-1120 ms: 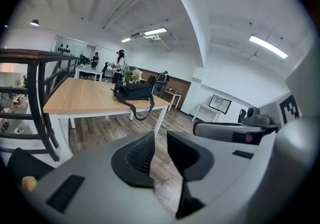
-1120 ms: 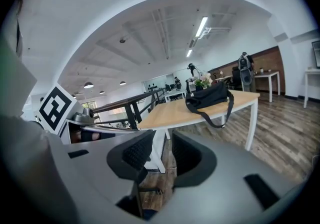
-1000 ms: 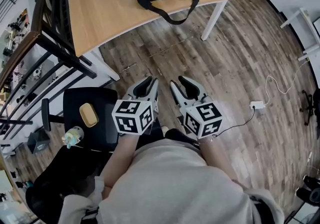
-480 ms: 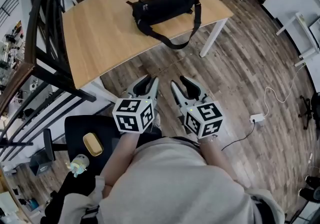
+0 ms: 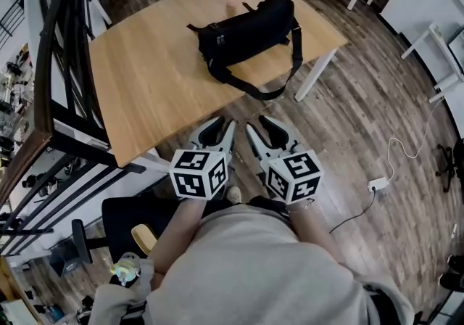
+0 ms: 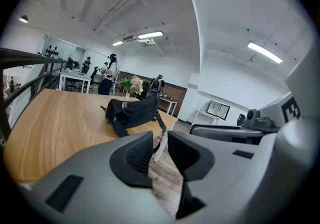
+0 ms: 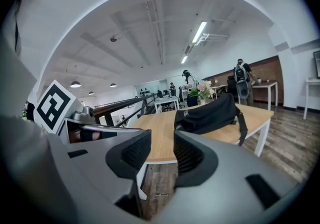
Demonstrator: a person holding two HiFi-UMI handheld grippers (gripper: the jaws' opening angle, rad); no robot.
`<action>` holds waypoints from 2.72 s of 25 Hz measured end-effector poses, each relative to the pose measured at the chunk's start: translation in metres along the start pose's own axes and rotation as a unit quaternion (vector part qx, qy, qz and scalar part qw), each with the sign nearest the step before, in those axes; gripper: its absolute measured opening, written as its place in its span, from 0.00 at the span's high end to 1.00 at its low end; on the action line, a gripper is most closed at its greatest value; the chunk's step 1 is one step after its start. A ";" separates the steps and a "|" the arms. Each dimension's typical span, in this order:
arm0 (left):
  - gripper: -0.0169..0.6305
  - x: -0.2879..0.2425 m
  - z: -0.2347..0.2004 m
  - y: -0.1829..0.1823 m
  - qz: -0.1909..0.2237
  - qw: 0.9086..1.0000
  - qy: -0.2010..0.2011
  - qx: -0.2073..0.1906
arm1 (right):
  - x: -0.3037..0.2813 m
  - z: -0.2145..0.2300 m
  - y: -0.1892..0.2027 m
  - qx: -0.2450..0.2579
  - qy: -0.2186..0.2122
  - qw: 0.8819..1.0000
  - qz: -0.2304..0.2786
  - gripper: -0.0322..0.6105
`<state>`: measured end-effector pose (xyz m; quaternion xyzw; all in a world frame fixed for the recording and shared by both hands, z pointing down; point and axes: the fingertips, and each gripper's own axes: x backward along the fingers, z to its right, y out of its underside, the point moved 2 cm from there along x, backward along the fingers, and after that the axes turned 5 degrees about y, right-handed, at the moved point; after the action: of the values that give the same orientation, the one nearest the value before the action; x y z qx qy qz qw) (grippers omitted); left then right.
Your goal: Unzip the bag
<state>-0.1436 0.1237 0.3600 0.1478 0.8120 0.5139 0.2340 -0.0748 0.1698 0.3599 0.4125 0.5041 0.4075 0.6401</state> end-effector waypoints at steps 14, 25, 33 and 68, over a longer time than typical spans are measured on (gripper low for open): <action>0.85 -0.032 -0.027 0.013 -0.020 0.999 -0.007 0.038 | -0.043 0.020 0.006 0.009 -0.014 0.999 -0.036 0.74; 0.85 -0.095 -0.092 -0.035 0.015 0.996 -0.078 0.045 | -0.139 0.064 -0.032 0.022 -0.073 0.996 -0.036 0.74; 0.85 -0.145 -0.123 -0.071 0.038 0.991 -0.120 0.045 | -0.198 0.097 -0.068 0.045 -0.117 0.992 -0.034 0.74; 0.83 -0.173 -0.184 -0.087 0.062 0.964 -0.243 0.093 | -0.279 0.116 -0.082 0.075 -0.218 0.970 -0.072 0.74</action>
<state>-0.0953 -0.1373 0.3876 0.3391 0.7645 0.3978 0.3774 0.0031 -0.1323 0.3868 0.5007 0.4096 0.2218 0.7296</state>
